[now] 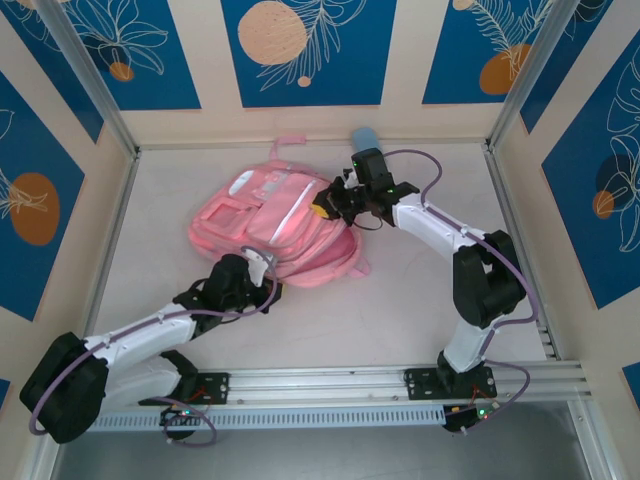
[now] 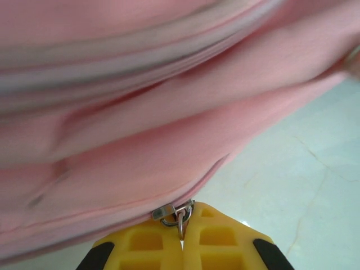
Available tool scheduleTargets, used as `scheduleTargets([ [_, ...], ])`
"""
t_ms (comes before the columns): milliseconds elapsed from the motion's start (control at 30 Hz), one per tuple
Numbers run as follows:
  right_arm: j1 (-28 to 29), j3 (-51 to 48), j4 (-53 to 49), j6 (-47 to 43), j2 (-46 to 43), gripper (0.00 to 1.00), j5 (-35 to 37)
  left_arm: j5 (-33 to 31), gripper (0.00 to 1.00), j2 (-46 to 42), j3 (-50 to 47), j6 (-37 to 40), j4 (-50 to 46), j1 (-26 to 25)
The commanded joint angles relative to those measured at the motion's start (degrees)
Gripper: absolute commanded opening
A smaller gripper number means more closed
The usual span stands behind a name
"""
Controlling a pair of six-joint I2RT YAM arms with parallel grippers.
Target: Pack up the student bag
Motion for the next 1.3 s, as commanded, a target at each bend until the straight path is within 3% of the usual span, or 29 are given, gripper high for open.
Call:
scheduleTargets([
  [0,1.2,0.6,5.1,1.5,1.0,0.0,1.8,2.3,0.0,1.8,4.4,-1.4,6.2,-4.0],
  [200,1.7,-1.3,5.4,2.0,0.8,0.0,2.0,1.3,0.0,7.0,8.0,-2.2,9.9,-7.8],
  [433,0.7,-3.2,4.8,1.1,-0.7,0.0,2.2,1.3,0.0,9.9,10.3,-4.3,9.1,-8.0],
  [467,0.5,-3.5,4.6,1.0,-0.9,0.0,2.3,0.8,0.03,10.0,10.7,-4.7,8.1,-8.1],
  [667,-0.6,-4.4,2.9,-1.1,-1.8,0.0,2.5,-2.7,0.46,9.1,13.8,-7.9,-2.3,-7.9],
  [800,-1.1,-5.1,1.1,-3.2,-2.1,0.0,2.7,-3.7,0.64,7.1,15.0,-9.7,-7.8,-7.6],
  [900,-1.5,-5.8,0.1,-4.4,-2.3,0.0,3.1,-4.5,0.72,5.3,16.0,-10.1,-11.7,-7.3],
  [1133,-2.2,-6.3,-4.0,-9.2,-3.0,0.01,4.7,-8.0,0.81,0.8,18.7,-10.4,-19.7,-5.5],
  [1267,-2.4,-6.5,-9.0,-14.8,-5.2,0.21,7.8,-12.3,0.84,0.4,22.3,-7.4,-27.1,-4.2],
])
